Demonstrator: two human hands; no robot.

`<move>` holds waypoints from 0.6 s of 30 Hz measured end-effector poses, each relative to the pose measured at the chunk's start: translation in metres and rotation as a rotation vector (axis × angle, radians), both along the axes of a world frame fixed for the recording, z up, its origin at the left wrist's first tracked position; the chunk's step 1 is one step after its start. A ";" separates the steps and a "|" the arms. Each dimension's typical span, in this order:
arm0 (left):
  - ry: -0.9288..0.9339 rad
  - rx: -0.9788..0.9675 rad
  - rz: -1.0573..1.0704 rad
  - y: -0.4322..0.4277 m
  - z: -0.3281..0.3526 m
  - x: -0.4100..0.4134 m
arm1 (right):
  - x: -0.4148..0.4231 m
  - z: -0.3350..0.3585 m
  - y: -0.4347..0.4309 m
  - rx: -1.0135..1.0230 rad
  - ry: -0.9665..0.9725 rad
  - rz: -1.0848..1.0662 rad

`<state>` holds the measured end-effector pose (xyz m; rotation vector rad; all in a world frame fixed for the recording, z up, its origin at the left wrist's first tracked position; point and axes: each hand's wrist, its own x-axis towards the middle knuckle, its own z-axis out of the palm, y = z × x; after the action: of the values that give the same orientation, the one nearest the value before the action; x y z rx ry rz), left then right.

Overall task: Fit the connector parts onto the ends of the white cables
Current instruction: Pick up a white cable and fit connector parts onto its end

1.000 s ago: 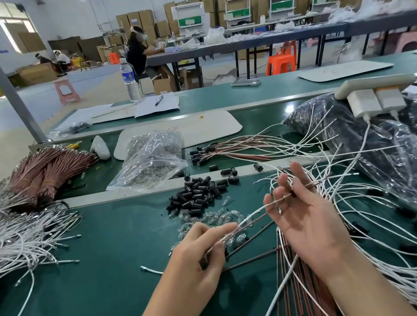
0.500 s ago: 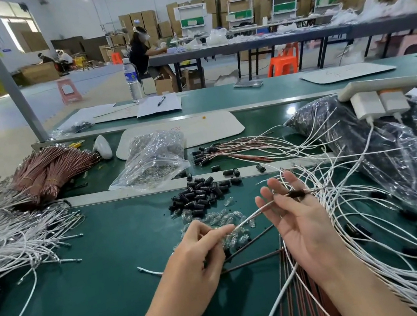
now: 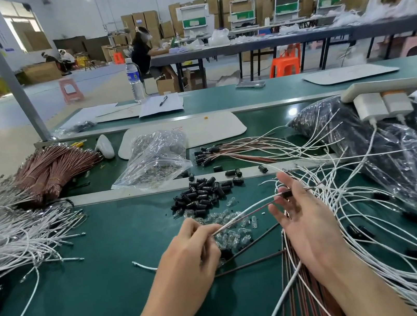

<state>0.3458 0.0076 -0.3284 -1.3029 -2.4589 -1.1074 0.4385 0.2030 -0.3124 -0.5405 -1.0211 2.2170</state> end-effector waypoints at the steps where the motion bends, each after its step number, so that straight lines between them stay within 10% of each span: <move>1: -0.001 -0.002 0.021 -0.001 0.001 -0.002 | 0.000 -0.001 0.000 0.018 -0.017 -0.022; 18: -0.042 0.041 0.001 -0.002 -0.001 -0.008 | 0.001 -0.001 -0.002 0.261 -0.176 -0.273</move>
<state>0.3374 0.0055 -0.3290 -1.2790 -2.4527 -1.1901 0.4390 0.2009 -0.3129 -0.7179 -1.2252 1.7901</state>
